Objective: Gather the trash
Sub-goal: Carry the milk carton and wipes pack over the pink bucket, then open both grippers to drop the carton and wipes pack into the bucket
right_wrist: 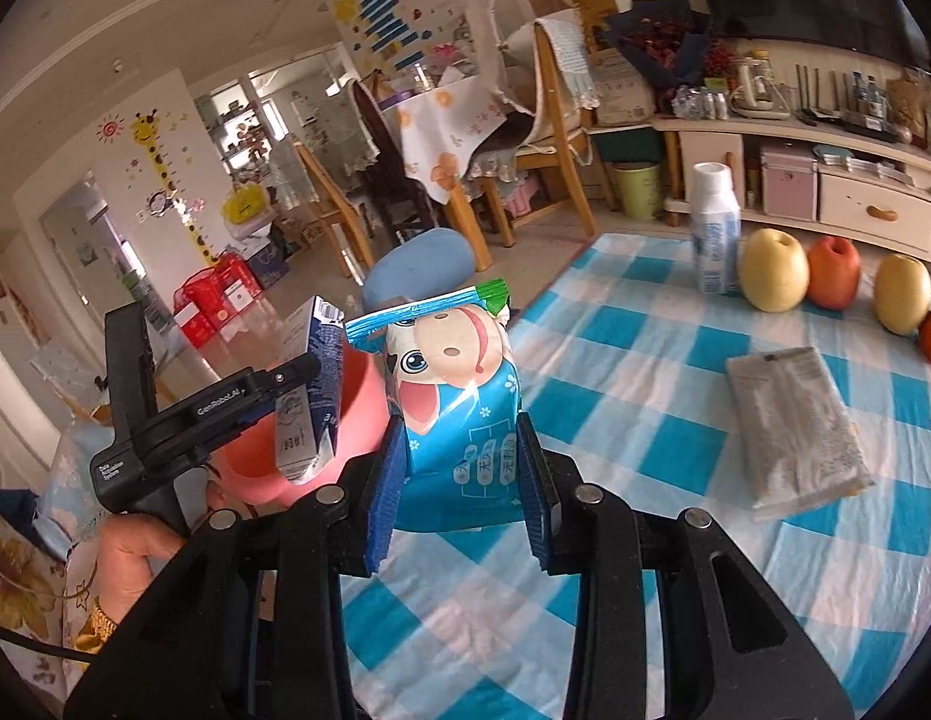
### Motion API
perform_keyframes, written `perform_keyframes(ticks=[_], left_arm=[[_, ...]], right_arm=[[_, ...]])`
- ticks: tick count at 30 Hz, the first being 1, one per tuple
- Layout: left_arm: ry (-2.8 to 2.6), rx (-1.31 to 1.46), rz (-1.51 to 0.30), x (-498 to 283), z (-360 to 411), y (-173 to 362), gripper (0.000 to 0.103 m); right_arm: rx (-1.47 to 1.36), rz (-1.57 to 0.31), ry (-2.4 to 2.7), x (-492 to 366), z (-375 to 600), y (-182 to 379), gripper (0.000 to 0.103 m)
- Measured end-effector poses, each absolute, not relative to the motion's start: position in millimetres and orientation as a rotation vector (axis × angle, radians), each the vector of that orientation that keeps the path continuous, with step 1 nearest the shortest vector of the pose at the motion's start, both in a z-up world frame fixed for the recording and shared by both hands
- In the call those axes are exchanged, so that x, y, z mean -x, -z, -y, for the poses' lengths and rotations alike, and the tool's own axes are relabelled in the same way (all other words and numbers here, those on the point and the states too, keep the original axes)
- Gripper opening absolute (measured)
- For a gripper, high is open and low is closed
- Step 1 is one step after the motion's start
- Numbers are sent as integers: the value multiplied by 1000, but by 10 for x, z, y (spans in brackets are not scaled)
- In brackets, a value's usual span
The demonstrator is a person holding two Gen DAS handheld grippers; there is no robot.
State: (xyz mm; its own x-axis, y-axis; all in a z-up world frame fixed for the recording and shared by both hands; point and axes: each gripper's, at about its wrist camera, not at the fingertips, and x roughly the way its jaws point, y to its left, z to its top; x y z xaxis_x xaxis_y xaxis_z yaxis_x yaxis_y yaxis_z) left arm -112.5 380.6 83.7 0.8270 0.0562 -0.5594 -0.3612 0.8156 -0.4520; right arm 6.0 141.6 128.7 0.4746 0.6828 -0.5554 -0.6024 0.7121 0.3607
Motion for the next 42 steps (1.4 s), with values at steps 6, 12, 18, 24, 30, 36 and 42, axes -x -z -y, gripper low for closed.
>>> perform_keyframes(ticks=[6,12,18,24,30,36,42], left_arm=[[-328,649,-538,1269,-4265,-738,54],[-379,688,-535,1337,-4554,-616,54],[-433,720,-545,1355,-4798,-479,56],[-509,703,-543,1404,-4906,-456,86],[-532,633,-568,1338,-4807,-497,90],[-538,582,-579,1315,-4678,-544,91],[-527,458,-606,1199,-4401,-624,92]], right_arm=[[-61,-737,-893,-58,-2140,-1356,37],[-35,-754,-969,-105,-2743,-1356,37],[-8,-779,-1001,-146,-3229,-1245,40],[-63,-802,-992,-174,-3282,-1086,67],[22,-759,-879,-57,-3066,-1015,80],[48,-761,-811,-21,-2780,-925,83],[72,-757,-760,27,-2515,-844,85]])
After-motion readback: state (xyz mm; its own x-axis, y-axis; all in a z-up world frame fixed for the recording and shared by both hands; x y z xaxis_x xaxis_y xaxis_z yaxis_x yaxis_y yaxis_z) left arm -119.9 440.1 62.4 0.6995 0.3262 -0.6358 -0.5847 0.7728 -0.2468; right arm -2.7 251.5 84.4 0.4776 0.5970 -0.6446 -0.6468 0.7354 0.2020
